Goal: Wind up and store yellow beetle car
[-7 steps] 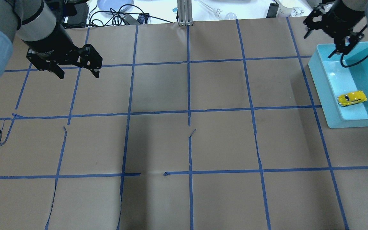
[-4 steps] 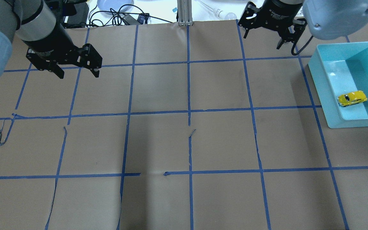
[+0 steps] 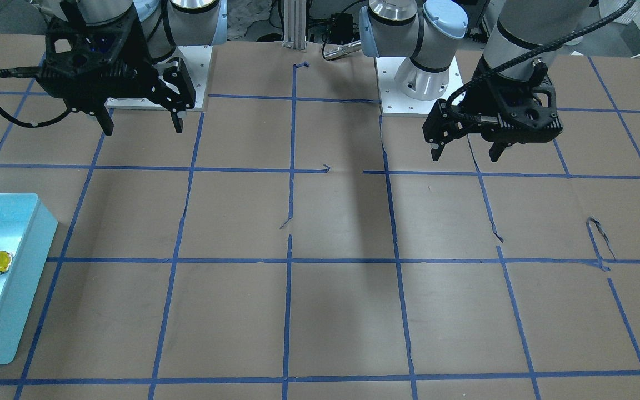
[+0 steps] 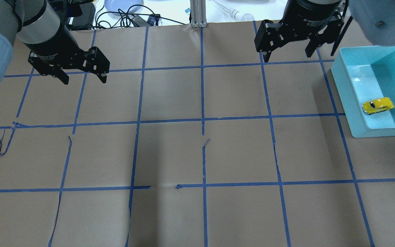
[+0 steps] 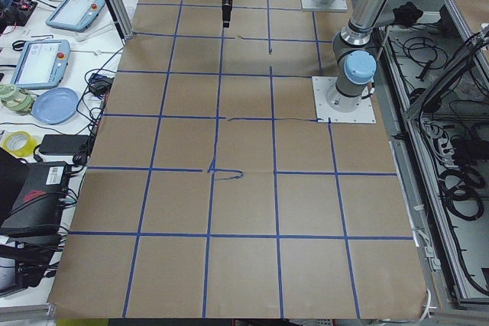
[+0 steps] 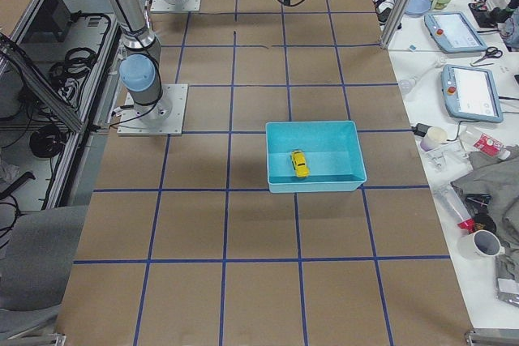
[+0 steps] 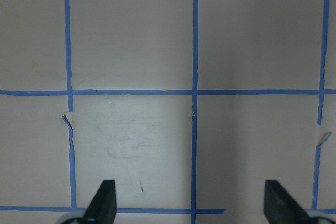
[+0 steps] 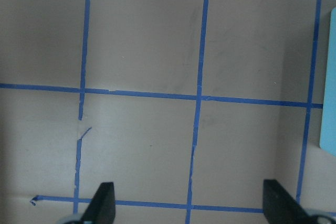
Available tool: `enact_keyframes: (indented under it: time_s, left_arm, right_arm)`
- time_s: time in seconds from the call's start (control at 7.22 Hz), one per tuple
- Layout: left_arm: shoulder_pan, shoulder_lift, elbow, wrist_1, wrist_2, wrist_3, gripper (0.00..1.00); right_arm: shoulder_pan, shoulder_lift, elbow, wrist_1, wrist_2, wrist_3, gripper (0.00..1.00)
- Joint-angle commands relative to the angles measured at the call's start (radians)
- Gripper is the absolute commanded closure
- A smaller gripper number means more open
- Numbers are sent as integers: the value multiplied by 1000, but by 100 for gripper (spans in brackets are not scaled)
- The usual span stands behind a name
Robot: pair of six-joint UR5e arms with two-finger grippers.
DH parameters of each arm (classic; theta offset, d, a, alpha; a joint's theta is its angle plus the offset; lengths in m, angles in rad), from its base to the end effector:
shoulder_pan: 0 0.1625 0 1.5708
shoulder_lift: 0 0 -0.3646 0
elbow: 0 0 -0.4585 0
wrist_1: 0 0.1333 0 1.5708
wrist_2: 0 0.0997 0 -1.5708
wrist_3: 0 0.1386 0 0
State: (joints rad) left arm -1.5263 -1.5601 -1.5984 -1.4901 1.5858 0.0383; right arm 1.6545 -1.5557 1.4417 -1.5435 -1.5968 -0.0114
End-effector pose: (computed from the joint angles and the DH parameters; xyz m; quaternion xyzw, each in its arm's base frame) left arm -0.1061 -0.5681 0.3874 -0.0033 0.9995 -0.0315 0.0088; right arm 0.1771 -0.5595 0.4498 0.0469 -0.9979 0.0438 0.0114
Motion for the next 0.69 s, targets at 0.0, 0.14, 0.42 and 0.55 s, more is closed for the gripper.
enact_keyframes:
  time_s: [0.0, 0.14, 0.42, 0.55]
  left_arm:
    - [0, 0, 0, 1, -1, 0, 0]
    - [0, 0, 0, 1, -1, 0, 0]
    - [0, 0, 0, 1, -1, 0, 0]
    - [0, 0, -2, -1, -1, 0, 0]
  right_arm:
    - [-124, -17, 20, 36, -2, -156, 0]
    - [-139, -11, 29, 31, 53, -162, 0]
    - [-133, -20, 49, 20, 77, -139, 0]
    - [-133, -20, 51, 19, 78, -139, 0]
